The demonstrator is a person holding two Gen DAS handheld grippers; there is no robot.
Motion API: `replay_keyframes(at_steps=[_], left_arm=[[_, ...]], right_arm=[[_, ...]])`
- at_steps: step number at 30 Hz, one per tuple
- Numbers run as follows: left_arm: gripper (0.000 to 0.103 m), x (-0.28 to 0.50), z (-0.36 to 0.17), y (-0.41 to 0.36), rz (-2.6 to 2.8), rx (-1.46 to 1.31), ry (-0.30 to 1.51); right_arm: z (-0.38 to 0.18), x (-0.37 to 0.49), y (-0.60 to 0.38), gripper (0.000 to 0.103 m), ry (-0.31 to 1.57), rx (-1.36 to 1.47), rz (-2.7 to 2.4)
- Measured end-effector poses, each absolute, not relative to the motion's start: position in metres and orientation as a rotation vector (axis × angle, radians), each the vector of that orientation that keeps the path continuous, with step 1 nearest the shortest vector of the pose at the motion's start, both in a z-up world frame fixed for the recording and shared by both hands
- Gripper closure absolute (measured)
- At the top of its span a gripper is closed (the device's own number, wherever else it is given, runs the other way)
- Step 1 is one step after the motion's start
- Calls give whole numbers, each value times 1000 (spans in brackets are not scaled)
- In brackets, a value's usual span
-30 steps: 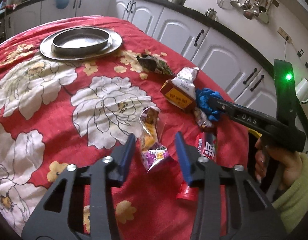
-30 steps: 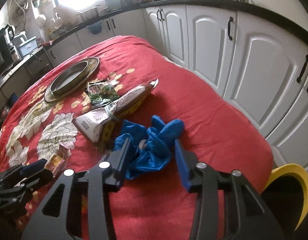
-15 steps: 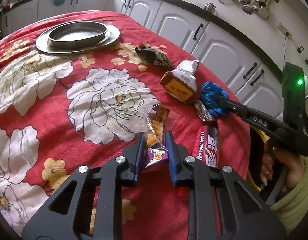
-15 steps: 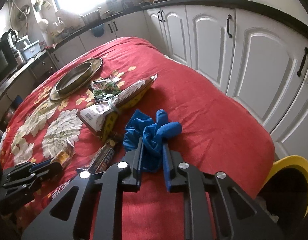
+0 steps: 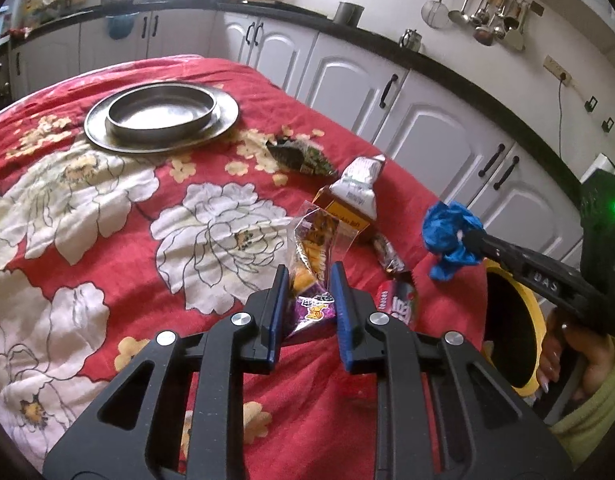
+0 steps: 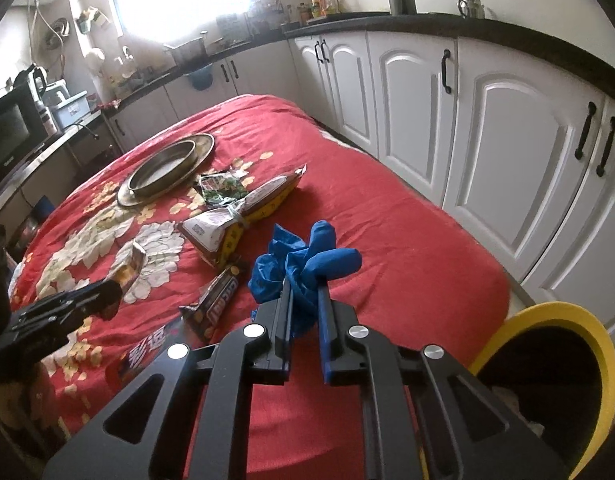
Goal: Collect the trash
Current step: 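Carry the clear snack bag and blue gloves over the bin with both tools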
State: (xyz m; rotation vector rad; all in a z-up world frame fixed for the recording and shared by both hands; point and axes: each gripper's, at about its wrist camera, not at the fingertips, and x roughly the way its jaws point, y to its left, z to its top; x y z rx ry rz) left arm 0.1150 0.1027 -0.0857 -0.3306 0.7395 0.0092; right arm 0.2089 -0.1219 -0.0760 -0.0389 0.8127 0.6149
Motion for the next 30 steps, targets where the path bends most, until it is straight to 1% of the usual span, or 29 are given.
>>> replay_keyframes(at_steps=[12,30], left_arm=[[87,105,-63,90,-28,-308,677],[87,96,-43,63,-88,-262,630]], right_arm=[[-46,175,-148,93,756,-29,654],[-23,146,-190,93,695,-3,621]])
